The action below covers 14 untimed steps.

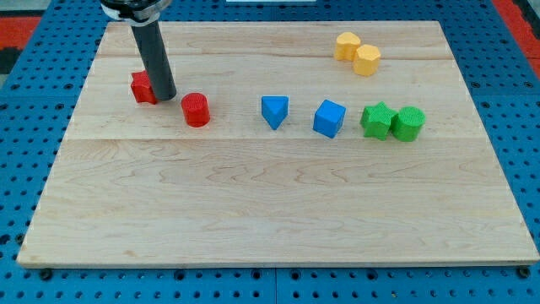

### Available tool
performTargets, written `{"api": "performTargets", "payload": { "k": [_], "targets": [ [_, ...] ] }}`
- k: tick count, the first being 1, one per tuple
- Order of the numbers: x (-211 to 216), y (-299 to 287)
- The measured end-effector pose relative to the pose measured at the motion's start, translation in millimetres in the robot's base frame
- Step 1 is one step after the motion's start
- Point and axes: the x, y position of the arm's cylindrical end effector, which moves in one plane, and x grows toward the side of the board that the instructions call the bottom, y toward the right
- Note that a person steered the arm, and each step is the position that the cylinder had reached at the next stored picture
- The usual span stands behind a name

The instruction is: Move the red star to the left of the red circle

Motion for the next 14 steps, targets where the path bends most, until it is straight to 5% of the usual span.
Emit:
{"api": "performTargets", "payload": {
  "k": [3, 4, 6, 7, 8, 9, 10, 12, 14],
  "targets": [
    [48, 47],
    [15, -2],
    [-49, 5],
    [-53, -65],
    [-14, -88],
    [-3, -71],
    [-70, -89],
    [-5, -59],
    [-36, -31]
  ]
}}
